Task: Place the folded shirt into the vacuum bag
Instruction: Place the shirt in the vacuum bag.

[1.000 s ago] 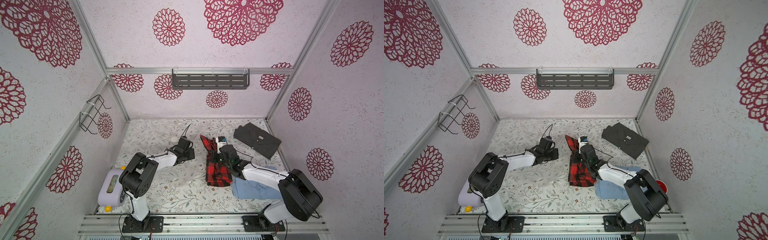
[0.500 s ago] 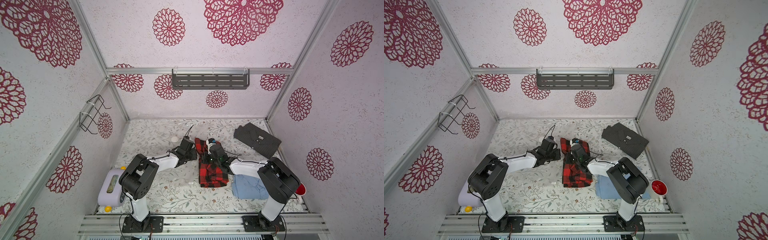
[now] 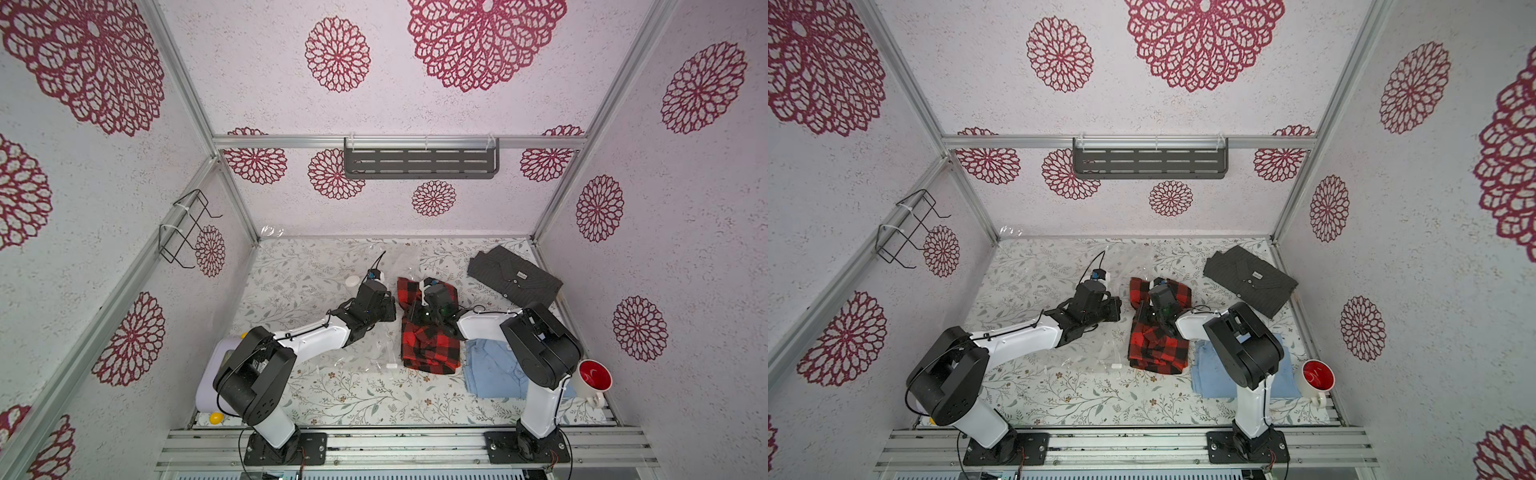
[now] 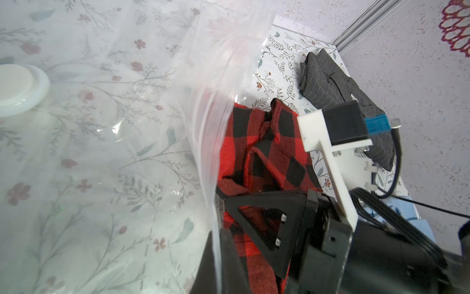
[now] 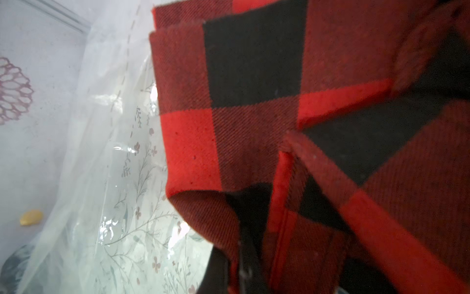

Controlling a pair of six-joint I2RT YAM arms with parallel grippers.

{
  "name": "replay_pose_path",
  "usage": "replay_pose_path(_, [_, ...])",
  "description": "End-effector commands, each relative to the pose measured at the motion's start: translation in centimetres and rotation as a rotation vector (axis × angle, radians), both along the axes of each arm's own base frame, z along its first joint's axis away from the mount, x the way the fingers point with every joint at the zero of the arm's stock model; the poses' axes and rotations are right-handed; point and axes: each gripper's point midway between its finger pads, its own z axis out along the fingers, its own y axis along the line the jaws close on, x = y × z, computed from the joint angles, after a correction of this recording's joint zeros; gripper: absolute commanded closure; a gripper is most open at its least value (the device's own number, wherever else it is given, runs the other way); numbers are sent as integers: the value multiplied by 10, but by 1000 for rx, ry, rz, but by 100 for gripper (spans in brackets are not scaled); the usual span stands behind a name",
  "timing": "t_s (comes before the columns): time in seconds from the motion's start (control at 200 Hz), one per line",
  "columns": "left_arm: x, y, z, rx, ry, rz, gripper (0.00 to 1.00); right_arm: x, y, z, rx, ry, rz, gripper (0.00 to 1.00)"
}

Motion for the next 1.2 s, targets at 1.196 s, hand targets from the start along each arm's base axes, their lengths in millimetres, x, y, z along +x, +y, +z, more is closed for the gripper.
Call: replay_pose_path(1.196, [-3,-12,7,116,-96,19,100,40,-1,66,73,-73,-96,62])
